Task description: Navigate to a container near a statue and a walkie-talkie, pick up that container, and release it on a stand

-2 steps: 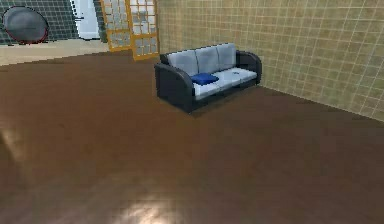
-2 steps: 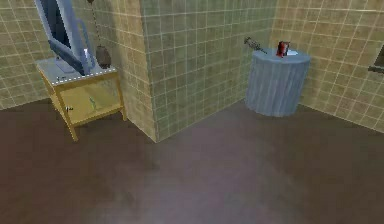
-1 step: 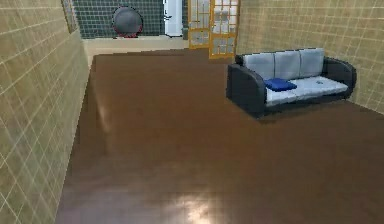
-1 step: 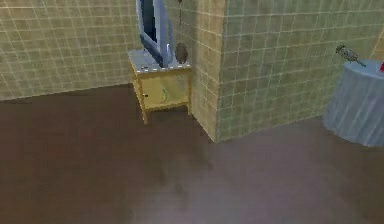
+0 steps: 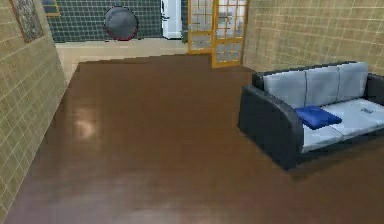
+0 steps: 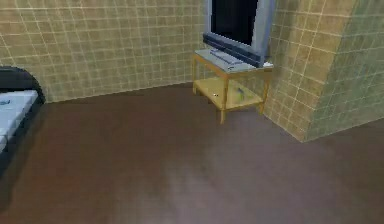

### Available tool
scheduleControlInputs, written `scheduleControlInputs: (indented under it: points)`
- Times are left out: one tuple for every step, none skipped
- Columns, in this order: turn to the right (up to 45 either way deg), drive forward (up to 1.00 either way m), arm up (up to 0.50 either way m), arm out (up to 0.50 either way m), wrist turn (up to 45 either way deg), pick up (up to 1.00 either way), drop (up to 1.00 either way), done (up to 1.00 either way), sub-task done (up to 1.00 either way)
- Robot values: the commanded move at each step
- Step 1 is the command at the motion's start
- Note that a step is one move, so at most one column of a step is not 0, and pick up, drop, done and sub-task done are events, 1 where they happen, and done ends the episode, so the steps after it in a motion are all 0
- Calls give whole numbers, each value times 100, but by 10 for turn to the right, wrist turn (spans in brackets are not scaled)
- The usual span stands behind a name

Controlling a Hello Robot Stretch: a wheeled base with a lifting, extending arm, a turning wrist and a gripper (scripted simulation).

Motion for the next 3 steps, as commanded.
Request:
scheduleControlInputs:
  points:
    - [0,100,0,0,0,0,0,0,0]
    - [0,100,0,0,0,0,0,0,0]
    - [0,100,0,0,0,0,0,0,0]
